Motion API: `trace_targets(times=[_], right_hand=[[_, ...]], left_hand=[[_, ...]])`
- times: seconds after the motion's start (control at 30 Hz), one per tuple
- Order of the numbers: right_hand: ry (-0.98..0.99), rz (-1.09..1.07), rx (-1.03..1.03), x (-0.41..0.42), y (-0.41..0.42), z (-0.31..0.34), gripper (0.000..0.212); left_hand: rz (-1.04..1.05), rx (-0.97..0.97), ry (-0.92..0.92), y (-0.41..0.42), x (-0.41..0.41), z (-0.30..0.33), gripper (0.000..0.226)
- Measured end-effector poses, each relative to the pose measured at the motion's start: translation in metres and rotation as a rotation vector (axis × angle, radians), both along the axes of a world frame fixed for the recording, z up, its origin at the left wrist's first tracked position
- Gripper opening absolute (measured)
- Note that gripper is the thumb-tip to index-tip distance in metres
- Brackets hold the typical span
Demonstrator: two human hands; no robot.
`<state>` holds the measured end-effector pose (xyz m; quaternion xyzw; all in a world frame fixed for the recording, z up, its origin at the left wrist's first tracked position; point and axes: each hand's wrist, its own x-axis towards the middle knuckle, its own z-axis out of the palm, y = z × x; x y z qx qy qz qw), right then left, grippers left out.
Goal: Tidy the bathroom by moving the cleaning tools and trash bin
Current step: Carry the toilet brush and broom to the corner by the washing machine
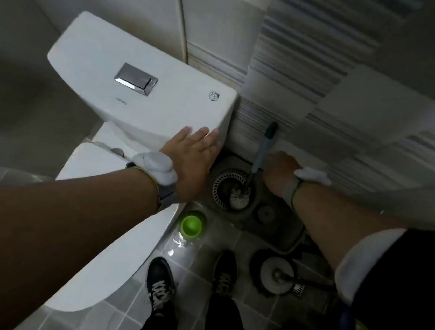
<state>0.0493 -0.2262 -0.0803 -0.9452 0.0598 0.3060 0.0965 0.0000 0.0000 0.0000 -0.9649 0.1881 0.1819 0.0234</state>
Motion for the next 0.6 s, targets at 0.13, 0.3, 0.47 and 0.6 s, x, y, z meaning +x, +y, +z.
trace_targets(times=[0.13,0.3,0.47,0.6], right_hand=[[-0.034,-0.203,0.064,0.027,0.002,-0.02,0.033],[0.076,-0.375,0.277,0.052,0.005,-0.059,0.071],[-0.17,-0.388,0.35,0.061,0.011,-0.064,0.053],[-0.114,-0.291,0.433,0.048,0.012,-0.064,0.047]], left_hand=[[0.011,-0.09,-0.02,-0.004,0.017,-0.013,0.068],[-0.029,-0.075,-0.155,-0.012,0.03,-0.04,0.062],[-0.037,-0.144,-0.34,-0.014,0.023,-0.06,0.049],[-0.016,-0.194,-0.363,-0.014,0.023,-0.058,0.046]])
